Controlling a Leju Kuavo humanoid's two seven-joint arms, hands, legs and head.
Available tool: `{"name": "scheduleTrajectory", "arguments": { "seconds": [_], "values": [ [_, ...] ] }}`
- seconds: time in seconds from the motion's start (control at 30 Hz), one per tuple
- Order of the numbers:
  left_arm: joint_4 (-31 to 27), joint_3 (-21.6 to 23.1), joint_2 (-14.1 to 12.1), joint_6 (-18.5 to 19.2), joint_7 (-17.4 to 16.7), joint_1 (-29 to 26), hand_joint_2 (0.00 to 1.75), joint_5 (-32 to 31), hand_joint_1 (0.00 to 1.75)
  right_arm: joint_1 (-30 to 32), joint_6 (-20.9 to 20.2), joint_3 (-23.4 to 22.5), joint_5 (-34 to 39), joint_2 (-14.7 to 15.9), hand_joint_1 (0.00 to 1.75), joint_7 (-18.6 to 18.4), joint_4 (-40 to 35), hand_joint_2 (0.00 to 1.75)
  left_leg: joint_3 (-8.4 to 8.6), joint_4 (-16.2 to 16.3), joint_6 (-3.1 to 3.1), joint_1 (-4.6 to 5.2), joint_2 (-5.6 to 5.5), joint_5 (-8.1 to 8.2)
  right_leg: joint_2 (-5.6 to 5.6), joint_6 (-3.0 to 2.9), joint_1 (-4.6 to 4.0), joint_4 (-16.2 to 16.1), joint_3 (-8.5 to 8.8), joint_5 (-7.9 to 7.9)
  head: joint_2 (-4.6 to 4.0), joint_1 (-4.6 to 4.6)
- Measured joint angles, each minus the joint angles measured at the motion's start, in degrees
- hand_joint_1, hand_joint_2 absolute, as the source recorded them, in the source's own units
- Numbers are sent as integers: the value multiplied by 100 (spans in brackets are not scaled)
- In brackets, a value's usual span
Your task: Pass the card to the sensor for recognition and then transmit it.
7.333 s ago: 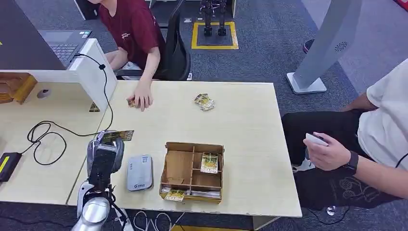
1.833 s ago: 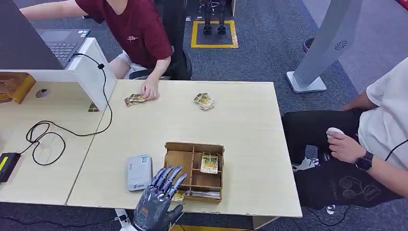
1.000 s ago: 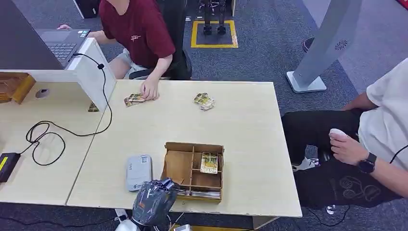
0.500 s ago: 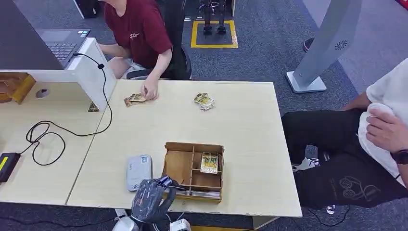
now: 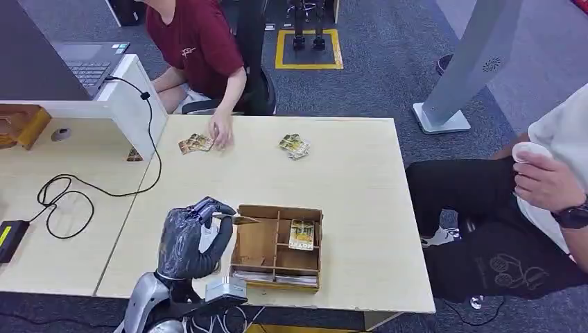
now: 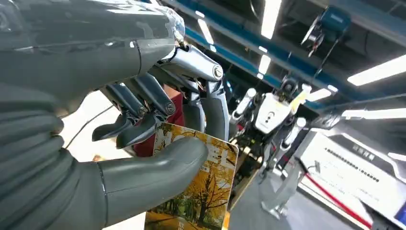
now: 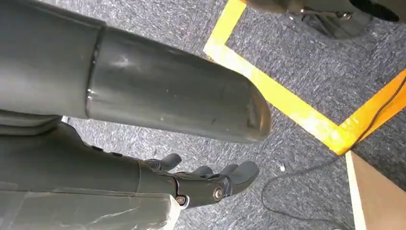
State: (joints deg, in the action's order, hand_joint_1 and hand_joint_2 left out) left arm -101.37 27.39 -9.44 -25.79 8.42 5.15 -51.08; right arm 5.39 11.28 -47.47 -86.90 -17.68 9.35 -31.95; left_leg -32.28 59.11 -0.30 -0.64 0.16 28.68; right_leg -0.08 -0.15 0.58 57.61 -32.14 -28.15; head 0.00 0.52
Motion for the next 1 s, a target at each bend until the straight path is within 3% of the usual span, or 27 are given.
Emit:
{"name": "scheduleTrajectory", "arguments": {
  "seconds": [0.1, 0.23, 0.43, 0.67, 1.0],
  "values": [
    [-24, -18, -11, -24, -46, 79, 175, -18, 175, 1, 4, 0, -15, -9, 0, 0, -28, 0, 0, 0, 0, 0, 0, 0, 0, 0, 0, 0, 0, 0, 0, -2],
    [37, -109, -5, -81, -490, 362, 175, -442, 175, -9, 76, 7, -72, -9, 0, 0, -22, 0, -1, 0, 3, 0, -1, -2, -1, 0, 0, 0, 0, 0, 0, -2],
    [925, -435, 46, -116, -948, 1089, 175, -655, 175, -107, 303, 122, -120, 24, 0, -33, 216, 0, 0, 0, -6, -1, -1, -14, 0, -4, 0, 3, 0, 13, 0, -4],
    [1803, -715, 76, -182, -1016, 1488, 175, -730, 175, -258, 398, 247, -116, 70, 0, -50, 498, 0, 0, 0, -9, -1, 6, -16, 6, -10, -1, 4, -4, 16, 0, -2],
    [2192, -946, 113, -180, -1121, 1536, 175, -713, 175, -292, 590, 334, -79, 107, 0, -107, 728, 0, -5, 0, -10, -1, 6, -15, 7, -10, -1, 4, -10, 16, 0, -2]
  ]
}}
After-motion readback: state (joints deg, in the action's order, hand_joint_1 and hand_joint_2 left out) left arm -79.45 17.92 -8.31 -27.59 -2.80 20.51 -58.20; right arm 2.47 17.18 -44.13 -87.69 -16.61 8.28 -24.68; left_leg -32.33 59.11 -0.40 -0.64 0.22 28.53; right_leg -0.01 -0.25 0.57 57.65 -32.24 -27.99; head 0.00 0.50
